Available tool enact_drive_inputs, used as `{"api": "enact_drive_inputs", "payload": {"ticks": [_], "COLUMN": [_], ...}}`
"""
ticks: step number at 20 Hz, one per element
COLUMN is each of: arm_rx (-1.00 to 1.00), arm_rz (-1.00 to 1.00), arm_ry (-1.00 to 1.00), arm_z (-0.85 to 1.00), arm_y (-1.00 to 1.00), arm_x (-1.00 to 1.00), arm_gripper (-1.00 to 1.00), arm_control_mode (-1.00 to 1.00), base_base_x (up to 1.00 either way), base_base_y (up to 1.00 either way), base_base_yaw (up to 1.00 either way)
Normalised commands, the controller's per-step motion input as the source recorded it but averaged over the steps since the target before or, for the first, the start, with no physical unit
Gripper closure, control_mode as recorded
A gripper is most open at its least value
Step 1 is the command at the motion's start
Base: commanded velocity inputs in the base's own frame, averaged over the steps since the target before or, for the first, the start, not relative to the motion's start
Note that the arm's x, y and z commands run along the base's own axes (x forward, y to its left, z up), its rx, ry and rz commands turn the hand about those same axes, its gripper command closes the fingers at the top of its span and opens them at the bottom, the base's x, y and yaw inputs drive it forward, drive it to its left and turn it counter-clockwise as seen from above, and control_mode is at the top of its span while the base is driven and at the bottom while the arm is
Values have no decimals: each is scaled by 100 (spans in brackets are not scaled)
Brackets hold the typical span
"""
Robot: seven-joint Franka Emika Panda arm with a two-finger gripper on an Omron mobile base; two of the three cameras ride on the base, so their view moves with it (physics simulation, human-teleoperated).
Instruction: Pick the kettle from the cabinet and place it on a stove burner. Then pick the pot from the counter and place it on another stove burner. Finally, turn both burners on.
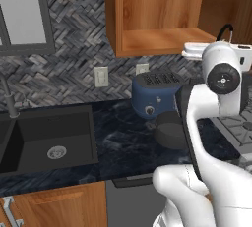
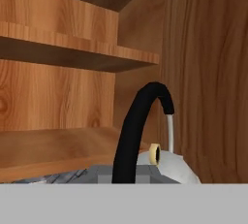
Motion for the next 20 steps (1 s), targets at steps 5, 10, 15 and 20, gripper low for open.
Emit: {"api": "enact_drive_inputs", "payload": {"ticks": [5, 10, 15, 20], "arm_rx": [0, 0, 0, 0], "arm_rz": [0, 0, 0, 0], "arm_ry": [0, 1, 3, 1], "arm_z": [-17, -12, -9, -17], "arm_y": [7, 4, 2, 7], "arm_x": [-31, -26, -14, -30], "arm_gripper": [100, 100, 100, 100], "arm_control_mode": [-100, -100, -100, -100], "base_base_x": [0, 0, 0, 0], "base_base_y": [0, 0, 0, 0], "base_base_yaw": [0, 0, 0, 0]}}
